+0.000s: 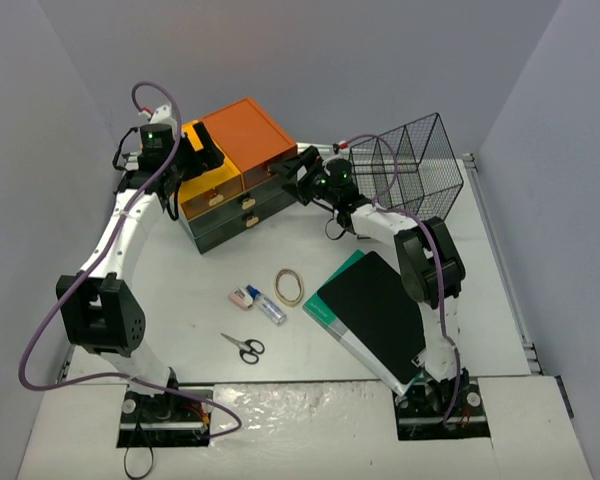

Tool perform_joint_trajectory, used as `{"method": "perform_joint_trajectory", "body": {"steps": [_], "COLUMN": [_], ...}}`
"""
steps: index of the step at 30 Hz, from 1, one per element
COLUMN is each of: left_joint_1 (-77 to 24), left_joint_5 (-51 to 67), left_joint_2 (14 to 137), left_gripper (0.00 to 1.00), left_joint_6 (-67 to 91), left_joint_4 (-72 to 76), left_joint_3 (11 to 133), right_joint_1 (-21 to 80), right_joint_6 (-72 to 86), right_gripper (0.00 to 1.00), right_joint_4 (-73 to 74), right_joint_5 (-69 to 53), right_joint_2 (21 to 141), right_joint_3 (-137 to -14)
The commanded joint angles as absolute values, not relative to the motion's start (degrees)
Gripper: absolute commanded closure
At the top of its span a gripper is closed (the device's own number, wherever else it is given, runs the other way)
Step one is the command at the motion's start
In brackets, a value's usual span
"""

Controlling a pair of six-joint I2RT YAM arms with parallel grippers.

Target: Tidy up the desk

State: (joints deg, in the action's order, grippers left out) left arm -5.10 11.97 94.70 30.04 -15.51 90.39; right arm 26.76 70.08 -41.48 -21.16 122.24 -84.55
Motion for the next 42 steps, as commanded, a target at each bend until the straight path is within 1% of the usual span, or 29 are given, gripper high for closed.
{"method": "perform_joint_trajectory", "body": {"steps": [1,6,10,14,17,19,27,31,33,38,42], "left_joint_1": [-4.69,-4.66,-4.66,-4.57,-4.57,-4.57,-4.57,-4.54,-4.37,-4.04,-3.96], "left_joint_5": [11.87,10.42,9.36,9.05,8.91,8.52,7.56,7.09,7.03,7.03,7.03], "left_joint_2": [91.59,90.13,89.66,89.12,89.09,88.88,88.7,88.59,88.54,88.21,88.24], "left_gripper": [0.03,0.03,0.03,0.03,0.03,0.03,0.03,0.03,0.03,0.03,0.03], "left_joint_6": [31.84,31.49,30.76,30.67,30.59,30.55,30.32,29.74,29.62,29.59,29.45], "left_joint_4": [-17.57,-18.85,-20.78,-21.2,-21.55,-21.62,-22.28,-22.96,-23.31,-23.58,-23.73], "left_joint_3": [88.49,86.52,86.06,85.42,84.93,84.48,83.85,83.93,83.94,83.88,84.11], "right_joint_1": [26.4,26.11,26.1,26.1,26.18,26.07,26.04,26.1,26.33,26.89,26.98], "right_joint_6": [71.48,71.44,72.44,73.65,73.65,73.59,71.96,68.97,66.19,59.11,57.42], "right_gripper": [0.18,0.21,0.3,0.48,0.58,0.68,0.89,0.98,1.0,1.0,1.0], "right_joint_4": [-48.43,-48.27,-48.14,-49.13,-49.03,-48.92,-48.25,-45.22,-41.74,-32.06,-28.62], "right_joint_5": [-21.56,-21.36,-21.45,-21.53,-21.74,-21.92,-22.19,-22.04,-21.8,-19.82,-18.28], "right_joint_2": [122.68,124.15,125.73,126.93,127.16,127.06,125.0,121.09,118.7,112.42,108.43], "right_joint_3": [-89.28,-92.02,-94.79,-95.81,-96.15,-96.09,-92.88,-89.24,-87.9,-82.92,-78.81]}}
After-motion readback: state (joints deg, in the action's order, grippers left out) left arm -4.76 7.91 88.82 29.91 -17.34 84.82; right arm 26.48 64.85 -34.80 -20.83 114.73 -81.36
